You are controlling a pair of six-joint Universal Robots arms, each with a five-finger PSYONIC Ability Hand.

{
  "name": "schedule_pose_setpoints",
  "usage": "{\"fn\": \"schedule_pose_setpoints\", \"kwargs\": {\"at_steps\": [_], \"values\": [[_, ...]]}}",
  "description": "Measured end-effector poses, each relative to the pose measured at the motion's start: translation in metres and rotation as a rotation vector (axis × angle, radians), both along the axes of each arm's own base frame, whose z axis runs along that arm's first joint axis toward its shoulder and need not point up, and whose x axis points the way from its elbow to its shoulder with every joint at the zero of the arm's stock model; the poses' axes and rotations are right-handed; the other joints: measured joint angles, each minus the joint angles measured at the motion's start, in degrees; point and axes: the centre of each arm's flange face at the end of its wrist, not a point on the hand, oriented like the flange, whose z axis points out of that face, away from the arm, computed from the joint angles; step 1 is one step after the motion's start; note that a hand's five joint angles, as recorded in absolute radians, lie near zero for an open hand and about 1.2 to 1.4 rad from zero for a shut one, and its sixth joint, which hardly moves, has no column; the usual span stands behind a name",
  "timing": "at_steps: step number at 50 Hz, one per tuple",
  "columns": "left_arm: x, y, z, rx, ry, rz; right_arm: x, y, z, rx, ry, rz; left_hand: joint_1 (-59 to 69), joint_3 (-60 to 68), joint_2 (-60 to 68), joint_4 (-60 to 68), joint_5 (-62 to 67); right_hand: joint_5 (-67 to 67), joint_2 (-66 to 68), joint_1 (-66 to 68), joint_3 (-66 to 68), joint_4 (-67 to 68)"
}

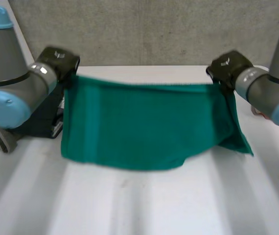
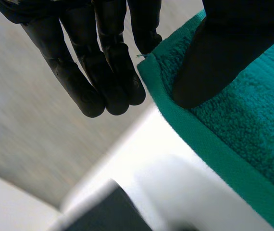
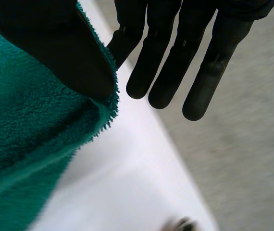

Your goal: Fold the laundry.

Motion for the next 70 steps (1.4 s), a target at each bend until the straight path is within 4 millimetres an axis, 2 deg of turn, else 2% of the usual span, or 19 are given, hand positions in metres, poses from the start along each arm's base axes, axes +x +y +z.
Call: {"fn": "schedule_pose_setpoints", "kwargs": {"at_steps": [4, 5, 6, 7, 8, 11, 13, 16, 19, 26, 28, 30, 31, 38, 43, 48, 52, 62, 70], "values": [[-0.012, -0.026, 0.03, -0.246, 0.059, -0.01, 0.009, -0.027, 0.02, -0.21, -0.07, -0.019, 0.0, 0.0, 0.0, 0.0, 0.0, 0.0, 0.0, 0.0, 0.0, 0.0], [-0.015, -0.033, 0.051, -0.366, 0.097, -0.01, 0.011, -0.035, 0.036, -0.32, -0.111, -0.024, 0.0, 0.0, 0.0, 0.0, 0.0, 0.0, 0.0, 0.0, 0.0, 0.0], [-0.016, -0.035, 0.059, -0.408, 0.111, -0.01, 0.012, -0.038, 0.043, -0.361, -0.126, -0.025, 0.0, 0.0, 0.0, 0.0, 0.0, 0.0, 0.0, 0.0, 0.01, 0.0], [-0.016, -0.037, 0.081, -0.518, 0.152, -0.01, 0.013, -0.043, 0.064, -0.479, -0.172, -0.028, 0.0, 0.0, 0.0, 0.0, 0.0, 0.0, 0.0, 0.0, 0.01, 0.0], [-0.016, -0.036, 0.104, -0.62, 0.197, -0.012, 0.013, -0.044, 0.083, -0.576, -0.211, -0.027, 0.0, 0.0, 0.0, 0.0, 0.0, 0.0, 0.0, 0.0, 0.02, 0.0], [-0.012, -0.026, 0.145, -0.777, 0.293, -0.028, 0.009, -0.039, 0.123, -0.759, -0.291, -0.006, 0.0, 0.0, 0.0, 0.0, 0.0, 0.11, 0.0, 0.0, 0.09, 0.0], [-0.008, -0.016, 0.162, -0.826, 0.344, -0.045, 0.007, -0.033, 0.139, -0.822, -0.323, 0.02, 0.0, 0.0, 0.0, 0.0, 0.0, 0.24, 0.0, 0.0, 0.18, 0.0], [-0.004, -0.005, 0.17, -0.824, 0.383, -0.063, 0.003, -0.022, 0.151, -0.847, -0.352, 0.068, 0.0, 0.0, 0.0, 0.0, 0.49, 0.24, 0.0, 0.0, 0.18, 0.0], [0.002, 0.002, 0.159, -0.765, 0.391, -0.063, -0.001, -0.014, 0.147, -0.799, -0.358, 0.108, 0.0, 0.0, 0.0, 0.0, 0.6, 0.24, 0.0, 0.0, 0.18, 0.0], [0.019, 0.009, 0.095, -0.558, 0.337, -0.016, -0.008, -0.001, 0.1, -0.572, -0.306, 0.17, 0.0, 0.0, 0.01, 0.0, 0.6, 0.24, 0.0, 0.0, 0.18, -0.01], [0.025, 0.012, 0.06, -0.46, 0.304, 0.002, -0.01, 0.005, 0.07, -0.459, -0.272, 0.195, 0.0, 0.0, 0.02, 0.01, 0.6, 0.24, 0.0, 0.0, 0.18, 0.0], [0.027, 0.015, 0.041, -0.408, 0.288, 0.008, -0.01, 0.007, 0.052, -0.401, -0.255, 0.205, 0.0, 0.01, 0.02, 0.01, 0.6, 0.25, 0.0, 0.0, 0.18, 0.0], [0.029, 0.02, 0.02, -0.35, 0.27, 0.012, -0.011, 0.01, 0.032, -0.338, -0.236, 0.214, 0.0, 0.01, 0.02, 0.01, 0.6, 0.24, 0.0, 0.0, 0.18, -0.01], [0.032, 0.047, -0.069, -0.106, 0.197, 0.002, -0.014, 0.025, -0.063, -0.096, -0.133, 0.231, 0.0, 0.0, 0.02, 0.01, 0.6, 0.24, 0.0, 0.0, 0.18, 0.0], [0.033, 0.061, -0.102, -0.017, 0.172, -0.002, -0.014, 0.032, -0.104, -0.001, -0.078, 0.222, 0.0, 0.0, 0.02, 0.01, 0.6, -4.69, -4.56, -1.79, -4.73, -4.76], [0.039, 0.068, -0.107, 0.012, 0.168, 0.009, -0.015, 0.032, -0.114, 0.06, -0.077, 0.202, 0.0, 0.0, 0.02, 0.01, 0.6, -26.12, -25.21, -21.94, -24.74, -25.42], [0.045, 0.077, -0.1, 0.031, 0.167, 0.015, -0.017, 0.03, -0.103, 0.101, -0.097, 0.179, 0.0, 0.01, 0.02, 0.01, 0.62, -44.46, -42.21, -38.98, -42.4, -43.27], [0.056, 0.101, -0.08, 0.072, 0.169, -0.005, -0.047, 0.013, -0.058, 0.264, -0.195, 0.029, 0.0, 0.0, 0.02, 0.01, 0.6, -50.77, -46.69, -44.14, -48.6, -49.51], [0.054, 0.109, -0.046, 0.01, 0.226, -0.028, -0.062, 0.006, -0.074, 0.433, -0.322, -0.105, 0.0, 0.0, 0.02, 0.01, 0.6, -51.4, -46.69, -44.14, -49.46, -49.99]]}}
